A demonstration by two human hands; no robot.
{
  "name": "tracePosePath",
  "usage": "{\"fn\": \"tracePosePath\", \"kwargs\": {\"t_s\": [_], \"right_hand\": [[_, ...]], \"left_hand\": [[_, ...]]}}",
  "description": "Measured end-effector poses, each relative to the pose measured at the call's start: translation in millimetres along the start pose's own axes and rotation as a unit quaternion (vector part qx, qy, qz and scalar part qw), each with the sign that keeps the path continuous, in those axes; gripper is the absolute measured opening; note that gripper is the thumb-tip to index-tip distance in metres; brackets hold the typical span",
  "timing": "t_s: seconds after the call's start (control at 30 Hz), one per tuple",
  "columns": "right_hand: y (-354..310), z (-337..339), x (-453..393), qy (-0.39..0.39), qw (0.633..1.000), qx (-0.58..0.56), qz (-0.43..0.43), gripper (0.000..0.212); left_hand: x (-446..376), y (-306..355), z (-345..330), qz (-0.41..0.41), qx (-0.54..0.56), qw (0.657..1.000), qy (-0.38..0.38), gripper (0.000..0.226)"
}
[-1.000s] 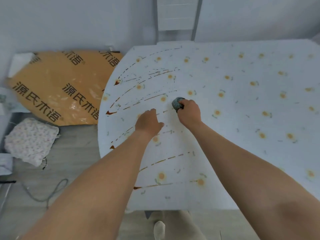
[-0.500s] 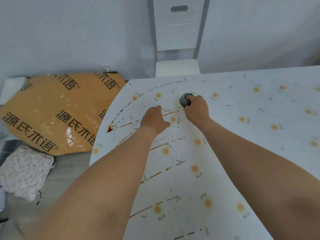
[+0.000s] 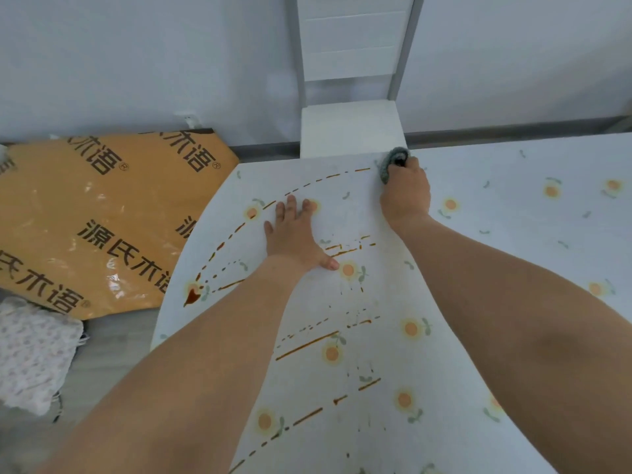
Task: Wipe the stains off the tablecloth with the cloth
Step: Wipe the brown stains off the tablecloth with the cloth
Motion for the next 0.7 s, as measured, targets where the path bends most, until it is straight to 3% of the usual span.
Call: {"fn": "tracePosePath", "kwargs": {"t_s": [0.13, 0.2, 0.27, 0.37, 0.43, 0.5, 0.6, 0.67, 0.7], "right_hand": [[-28, -12, -8, 0.016, 0.999, -0.026, -0.029, 0.03], [-48, -16, -12, 0.01, 0.998, -0.054, -0.004, 0.03], [-69, -19, -7, -0.013, 0.995, -0.07, 0.075, 0.029], [-83, -25, 12, -0.056, 0.961, -0.044, 0.269, 0.03], [-65, -24, 13, -0.049, 0.945, -0.014, 0.324, 0.031], [-35, -22, 1, -0.008, 0.971, -0.007, 0.239, 0.032], [-9, -20, -10, 0.022, 0.999, -0.046, -0.012, 0.035], [-30, -19, -5, 0.013, 0.996, -0.079, -0.023, 0.034], [-46, -19, 0, -0.003, 0.996, -0.086, 0.033, 0.032]], "left_hand": [[-4, 0, -3, -0.003, -0.011, 1.0, 0.006, 0.148], [-4, 0, -3, -0.004, -0.012, 1.0, 0.009, 0.148], [-3, -1, -4, -0.006, -0.015, 1.0, 0.009, 0.146], [-3, -1, -5, -0.006, -0.018, 1.0, 0.015, 0.146], [-2, -1, -4, -0.004, -0.011, 1.0, 0.014, 0.147], [-2, -1, -4, -0.005, 0.002, 1.0, 0.01, 0.147], [-3, -2, -5, -0.004, 0.007, 1.0, 0.01, 0.147], [-3, -2, -5, -0.004, 0.01, 1.0, 0.011, 0.147], [-2, -3, -4, -0.003, 0.01, 1.0, 0.012, 0.146]]}}
Point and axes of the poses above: each hand's wrist, its own x-axis away from the middle knuckle, its own z-axis out of the back of the hand, y = z × x, the point moved 2 cm from there along -x, towards the middle knuckle, and after that the axes turned 10 degrees about x, right-handed, at the moved point
